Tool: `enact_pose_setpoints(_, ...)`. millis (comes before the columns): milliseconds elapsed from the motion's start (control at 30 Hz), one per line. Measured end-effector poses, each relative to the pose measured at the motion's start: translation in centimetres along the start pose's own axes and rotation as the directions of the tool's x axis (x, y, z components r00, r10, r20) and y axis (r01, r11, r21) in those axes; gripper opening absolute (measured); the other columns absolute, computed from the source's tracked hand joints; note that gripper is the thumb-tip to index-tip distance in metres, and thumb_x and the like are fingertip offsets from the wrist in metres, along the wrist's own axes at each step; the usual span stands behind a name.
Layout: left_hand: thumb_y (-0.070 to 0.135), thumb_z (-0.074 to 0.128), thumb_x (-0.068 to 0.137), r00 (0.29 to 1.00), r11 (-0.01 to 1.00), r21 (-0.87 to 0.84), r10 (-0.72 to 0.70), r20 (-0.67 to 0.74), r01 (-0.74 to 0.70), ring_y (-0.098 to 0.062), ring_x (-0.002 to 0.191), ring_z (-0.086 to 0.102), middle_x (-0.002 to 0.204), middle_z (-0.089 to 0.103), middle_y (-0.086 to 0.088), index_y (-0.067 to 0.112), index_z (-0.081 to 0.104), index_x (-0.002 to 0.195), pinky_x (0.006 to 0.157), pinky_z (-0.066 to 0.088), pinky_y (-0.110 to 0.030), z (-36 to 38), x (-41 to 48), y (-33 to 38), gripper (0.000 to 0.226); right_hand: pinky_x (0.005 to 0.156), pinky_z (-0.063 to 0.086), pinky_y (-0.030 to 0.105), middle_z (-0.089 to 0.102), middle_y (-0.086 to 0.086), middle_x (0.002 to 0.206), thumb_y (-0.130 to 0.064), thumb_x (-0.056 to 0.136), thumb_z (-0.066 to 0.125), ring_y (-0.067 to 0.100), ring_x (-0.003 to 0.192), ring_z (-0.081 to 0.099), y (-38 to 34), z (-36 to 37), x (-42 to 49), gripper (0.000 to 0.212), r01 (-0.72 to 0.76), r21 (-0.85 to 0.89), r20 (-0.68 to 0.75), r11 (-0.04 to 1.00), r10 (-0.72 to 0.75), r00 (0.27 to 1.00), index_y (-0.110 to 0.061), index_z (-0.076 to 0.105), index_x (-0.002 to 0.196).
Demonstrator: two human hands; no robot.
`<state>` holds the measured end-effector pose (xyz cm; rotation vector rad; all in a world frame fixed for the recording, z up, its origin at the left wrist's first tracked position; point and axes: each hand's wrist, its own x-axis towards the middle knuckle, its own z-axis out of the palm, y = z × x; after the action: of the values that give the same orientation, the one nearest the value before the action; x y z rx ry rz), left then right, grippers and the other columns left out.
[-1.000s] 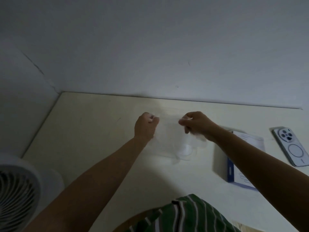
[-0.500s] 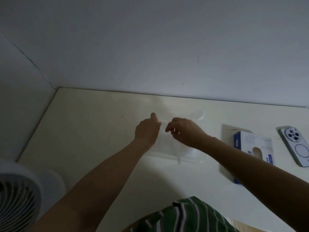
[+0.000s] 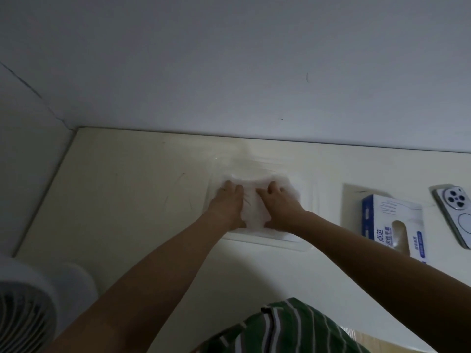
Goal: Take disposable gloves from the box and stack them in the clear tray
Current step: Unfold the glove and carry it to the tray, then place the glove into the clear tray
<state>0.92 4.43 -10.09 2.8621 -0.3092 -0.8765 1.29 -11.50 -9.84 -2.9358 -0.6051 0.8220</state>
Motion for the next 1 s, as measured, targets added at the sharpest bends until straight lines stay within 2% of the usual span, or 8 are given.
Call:
enact_pose_setpoints(167, 0.050, 0.078, 0.070, 1.000, 0.989, 0.147, 0.017, 0.017, -0.019, -0.038, 0.131, 0.029, 0.147, 0.016, -0.022, 0.006, 0.013, 0.147, 0.106, 0.038, -0.043, 0.7, 0.8, 0.0, 0.110, 0.110, 0.030, 0.035, 0.005, 0.025, 0.155, -0.038, 0.078, 0.077, 0.036, 0.143, 0.019, 0.1, 0.2, -0.1, 0.111, -0.048, -0.127, 0.094, 0.991, 0.060, 0.994, -0.004, 0.001, 0.152)
enact_pose_setpoints(467, 0.054, 0.074, 0.074, 0.999, 0.976, 0.217, -0.025, 0.022, 0.020, -0.039, 0.135, 0.026, 0.150, 0.010, -0.025, 0.001, 0.002, 0.150, 0.108, 0.036, -0.044, 0.9, 1.3, 0.4, 0.117, 0.105, 0.030, 0.037, 0.014, 0.023, 0.154, -0.018, 0.085, 0.064, 0.037, 0.137, 0.028, -0.3, 1.5, 1.0, 0.090, -0.039, -0.152, 0.054, 0.988, 0.048, 0.997, 0.003, 0.005, 0.150)
enact_pose_setpoints(567, 0.047, 0.077, 0.074, 0.997, 0.991, 0.124, -0.058, 0.056, 0.050, -0.039, 0.132, 0.031, 0.148, 0.014, -0.022, 0.007, 0.009, 0.150, 0.102, 0.041, -0.044, 0.3, 0.8, 0.6, 0.109, 0.106, 0.033, 0.035, 0.017, 0.025, 0.151, -0.025, 0.083, 0.071, 0.037, 0.134, 0.033, -0.1, 0.5, 0.2, 0.095, -0.045, -0.082, 0.091, 0.996, 0.052, 0.994, 0.002, 0.008, 0.150)
enact_pose_setpoints(633, 0.040, 0.074, 0.078, 0.995, 0.996, 0.011, -0.088, 0.040, 0.088, -0.035, 0.125, 0.044, 0.142, 0.029, -0.016, 0.014, 0.031, 0.143, 0.094, 0.045, -0.040, -0.7, 0.6, 0.6, 0.083, 0.102, 0.039, 0.035, 0.027, 0.023, 0.146, -0.031, 0.082, 0.074, 0.035, 0.130, 0.039, 0.1, -0.8, -0.7, 0.087, -0.037, 0.032, 0.103, 0.999, 0.034, 0.994, -0.001, 0.024, 0.147)
enact_pose_setpoints(700, 0.034, 0.064, 0.085, 0.992, 0.994, -0.013, -0.107, -0.070, 0.107, -0.030, 0.112, 0.056, 0.130, 0.051, -0.011, 0.015, 0.054, 0.126, 0.085, 0.046, -0.033, -2.2, 0.3, 0.9, 0.047, 0.097, 0.046, 0.034, 0.044, 0.014, 0.134, -0.034, 0.084, 0.072, 0.029, 0.120, 0.050, 0.7, -2.3, -1.9, 0.063, 0.010, 0.132, 0.009, 0.991, -0.012, 1.000, -0.007, 0.046, 0.136)
enact_pose_setpoints(767, 0.027, 0.057, 0.087, 0.966, 0.994, -0.006, -0.111, -0.232, 0.112, -0.028, 0.103, 0.061, 0.114, 0.064, -0.007, 0.017, 0.064, 0.113, 0.078, 0.045, -0.030, -3.5, 0.0, 1.7, 0.029, 0.090, 0.050, 0.033, 0.057, 0.006, 0.122, -0.033, 0.089, 0.065, 0.022, 0.107, 0.059, 1.4, -4.0, -3.3, 0.044, 0.073, 0.200, -0.152, 0.977, -0.043, 0.988, -0.014, 0.057, 0.128)
enact_pose_setpoints(867, 0.025, 0.053, 0.088, 0.906, 0.995, -0.092, -0.067, -0.419, 0.031, -0.023, 0.087, 0.063, 0.094, 0.068, 0.000, 0.020, 0.067, 0.098, 0.070, 0.044, -0.028, -5.2, -0.3, 4.4, 0.018, 0.077, 0.053, 0.031, 0.067, -0.003, 0.100, -0.027, 0.092, 0.060, 0.014, 0.086, 0.063, 3.6, -6.4, -5.6, 0.021, 0.107, 0.325, -0.368, 0.940, 0.021, 0.930, -0.022, 0.068, 0.111)
enact_pose_setpoints(1000, 0.027, 0.051, 0.091, 0.862, 0.967, -0.177, 0.074, -0.502, -0.186, -0.020, 0.077, 0.063, 0.084, 0.068, 0.004, 0.021, 0.066, 0.092, 0.070, 0.052, -0.032, -6.3, -0.3, 10.6, 0.016, 0.065, 0.044, 0.027, 0.065, -0.007, 0.080, -0.019, 0.090, 0.059, 0.012, 0.071, 0.057, 9.0, -6.5, -9.1, 0.015, -0.009, 0.441, -0.455, 0.897, 0.232, 0.859, -0.019, 0.072, 0.096)
